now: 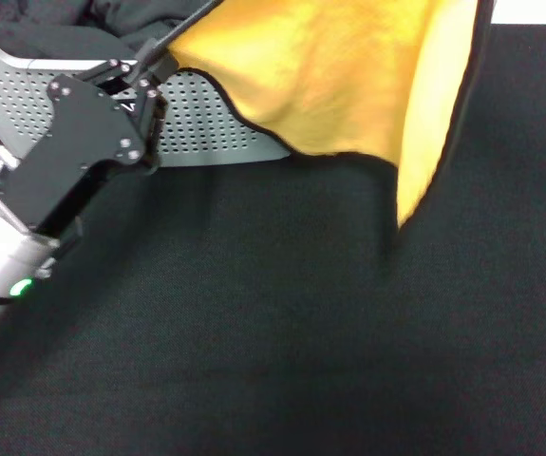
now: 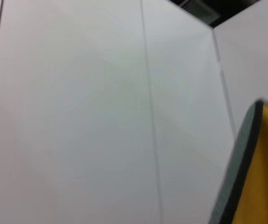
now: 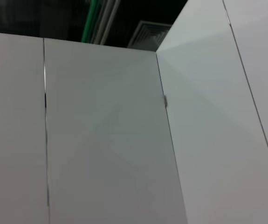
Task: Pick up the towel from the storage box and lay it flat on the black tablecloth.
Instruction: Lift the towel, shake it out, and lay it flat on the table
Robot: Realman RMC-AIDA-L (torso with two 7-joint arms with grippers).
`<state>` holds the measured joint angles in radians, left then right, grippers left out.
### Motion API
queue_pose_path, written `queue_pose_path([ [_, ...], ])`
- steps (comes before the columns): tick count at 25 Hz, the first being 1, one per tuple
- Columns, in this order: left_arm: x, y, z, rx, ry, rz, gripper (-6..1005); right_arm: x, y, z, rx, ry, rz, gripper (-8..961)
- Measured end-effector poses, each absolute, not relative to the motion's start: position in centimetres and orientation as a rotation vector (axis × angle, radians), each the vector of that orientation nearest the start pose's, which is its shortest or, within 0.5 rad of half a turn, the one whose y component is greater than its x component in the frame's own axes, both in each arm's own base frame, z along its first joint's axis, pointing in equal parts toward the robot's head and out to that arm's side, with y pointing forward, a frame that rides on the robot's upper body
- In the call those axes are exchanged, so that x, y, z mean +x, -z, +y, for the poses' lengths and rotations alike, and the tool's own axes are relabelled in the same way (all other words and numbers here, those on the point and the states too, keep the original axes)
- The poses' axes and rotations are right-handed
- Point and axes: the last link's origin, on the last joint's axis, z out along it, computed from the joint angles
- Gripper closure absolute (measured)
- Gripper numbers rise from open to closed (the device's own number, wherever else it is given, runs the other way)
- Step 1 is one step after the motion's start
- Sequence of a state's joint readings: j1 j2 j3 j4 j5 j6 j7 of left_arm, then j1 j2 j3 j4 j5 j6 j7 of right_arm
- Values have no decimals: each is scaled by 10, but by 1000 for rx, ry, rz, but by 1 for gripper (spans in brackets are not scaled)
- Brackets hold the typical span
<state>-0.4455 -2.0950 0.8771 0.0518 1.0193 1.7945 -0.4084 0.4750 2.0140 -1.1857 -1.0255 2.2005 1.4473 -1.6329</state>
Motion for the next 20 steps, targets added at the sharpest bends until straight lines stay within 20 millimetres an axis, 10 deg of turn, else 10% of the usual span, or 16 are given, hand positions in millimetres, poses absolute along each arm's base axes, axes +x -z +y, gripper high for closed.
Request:
queue_pose_path([
  [9, -233, -37, 285, -2182, 1520, -68, 972, 161, -85, 330, -2497, -1506, 267, 936],
  [20, -191, -41, 326, -2395, 1525, -43, 976, 191, -113, 304, -2392, -1513, 181, 938],
])
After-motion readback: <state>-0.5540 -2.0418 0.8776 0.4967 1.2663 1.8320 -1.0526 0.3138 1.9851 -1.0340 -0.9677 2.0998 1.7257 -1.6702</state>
